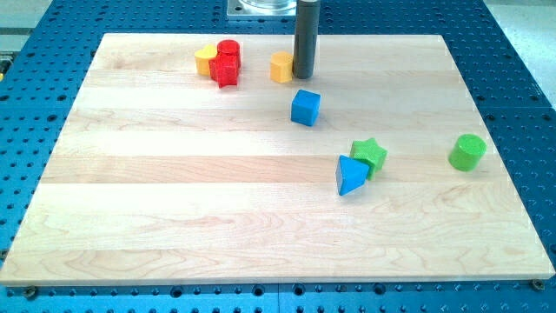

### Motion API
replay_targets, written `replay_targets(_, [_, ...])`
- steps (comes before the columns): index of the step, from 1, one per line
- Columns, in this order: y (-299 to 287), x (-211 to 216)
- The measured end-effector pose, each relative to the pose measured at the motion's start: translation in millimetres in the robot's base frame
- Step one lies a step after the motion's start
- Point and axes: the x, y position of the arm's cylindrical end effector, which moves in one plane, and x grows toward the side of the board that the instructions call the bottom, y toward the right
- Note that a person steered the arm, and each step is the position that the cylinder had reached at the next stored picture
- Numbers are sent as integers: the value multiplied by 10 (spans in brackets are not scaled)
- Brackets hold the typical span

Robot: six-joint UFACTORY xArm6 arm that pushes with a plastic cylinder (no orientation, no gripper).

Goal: Place the hexagon above the red circle

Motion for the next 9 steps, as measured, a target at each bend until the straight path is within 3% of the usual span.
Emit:
replay_targets(1, [-23, 417])
replay_targets(2, [-358, 356])
replay_targets(4, [-234, -738])
replay_targets(5, [-390, -900])
replay_targets(7, [37, -704])
replay_targets(8, [-780, -686])
replay_targets(9, [-996, -504])
